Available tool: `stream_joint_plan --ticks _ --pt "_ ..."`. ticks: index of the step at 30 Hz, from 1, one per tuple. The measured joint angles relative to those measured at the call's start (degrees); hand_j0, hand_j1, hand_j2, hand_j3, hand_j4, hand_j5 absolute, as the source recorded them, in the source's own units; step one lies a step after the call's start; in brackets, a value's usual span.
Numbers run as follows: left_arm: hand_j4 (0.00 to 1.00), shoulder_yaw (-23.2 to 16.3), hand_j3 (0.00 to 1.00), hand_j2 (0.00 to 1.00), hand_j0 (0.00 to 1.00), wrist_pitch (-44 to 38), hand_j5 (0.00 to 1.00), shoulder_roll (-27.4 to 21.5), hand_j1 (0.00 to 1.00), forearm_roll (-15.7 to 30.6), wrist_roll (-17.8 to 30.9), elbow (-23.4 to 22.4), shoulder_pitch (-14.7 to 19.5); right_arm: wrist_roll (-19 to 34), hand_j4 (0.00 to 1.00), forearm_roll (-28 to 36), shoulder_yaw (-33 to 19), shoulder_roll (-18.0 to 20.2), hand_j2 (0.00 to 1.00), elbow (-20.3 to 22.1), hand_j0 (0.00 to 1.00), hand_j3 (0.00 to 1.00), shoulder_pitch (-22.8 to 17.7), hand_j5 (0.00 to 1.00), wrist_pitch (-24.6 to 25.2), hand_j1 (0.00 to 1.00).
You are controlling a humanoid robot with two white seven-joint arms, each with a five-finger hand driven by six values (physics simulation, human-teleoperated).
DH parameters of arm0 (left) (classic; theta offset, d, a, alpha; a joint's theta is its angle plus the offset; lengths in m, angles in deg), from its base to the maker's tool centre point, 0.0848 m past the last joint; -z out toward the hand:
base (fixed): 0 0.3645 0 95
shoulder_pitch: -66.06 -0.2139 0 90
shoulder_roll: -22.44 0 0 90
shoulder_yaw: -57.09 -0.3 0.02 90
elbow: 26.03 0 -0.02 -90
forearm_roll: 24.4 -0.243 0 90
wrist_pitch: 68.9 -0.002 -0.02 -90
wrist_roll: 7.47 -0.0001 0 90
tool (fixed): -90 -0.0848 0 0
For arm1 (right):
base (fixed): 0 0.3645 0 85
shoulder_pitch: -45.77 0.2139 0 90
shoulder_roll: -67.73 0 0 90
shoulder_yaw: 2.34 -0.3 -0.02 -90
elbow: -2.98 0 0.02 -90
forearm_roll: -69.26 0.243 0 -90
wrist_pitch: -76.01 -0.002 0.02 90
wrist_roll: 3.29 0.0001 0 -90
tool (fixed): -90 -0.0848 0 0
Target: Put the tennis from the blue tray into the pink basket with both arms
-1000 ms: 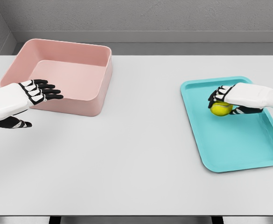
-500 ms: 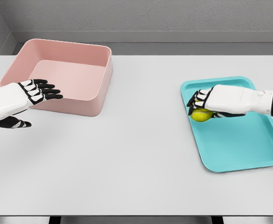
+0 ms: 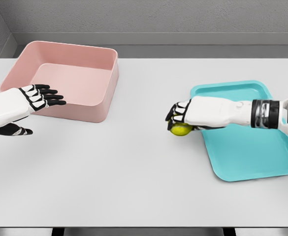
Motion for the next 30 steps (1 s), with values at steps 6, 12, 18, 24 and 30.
stream_joint_plan --ticks 6,12,18,24,30 --pt "1.00 -0.01 1.00 1.00 1.00 0.00 1.00 0.02 1.00 -0.29 0.04 0.02 -0.44 0.52 0.44 -2.18 1.17 -4.99 0.44 -0.09 0.44 0.44 -0.09 0.44 -0.02 0.44" --pt "1.00 -0.01 1.00 1.00 1.00 0.00 1.00 -0.05 1.00 -0.29 0.04 0.37 -0.61 1.07 0.44 -4.32 2.93 -9.50 0.44 -0.27 0.44 0.44 -0.09 0.44 -0.05 0.44" --pt "1.00 -1.04 1.00 1.00 1.00 0.00 1.00 0.45 1.00 -1.54 0.06 0.66 -0.44 1.58 0.44 -6.47 4.59 -13.85 0.44 -1.14 0.44 0.44 -0.09 0.44 -0.02 0.44" --pt "1.00 -2.00 1.00 1.00 1.00 0.00 1.00 0.63 1.00 -2.68 0.06 0.70 -0.53 1.83 0.44 -8.50 5.62 -18.78 0.44 -4.43 0.44 0.44 0.35 0.44 0.01 0.44" --pt "1.00 -2.99 1.00 1.00 1.00 0.00 1.00 0.91 1.00 -3.35 0.16 0.68 -0.53 2.03 0.44 -10.67 6.79 -22.84 0.44 -7.96 0.44 0.44 0.97 0.44 0.02 0.44"
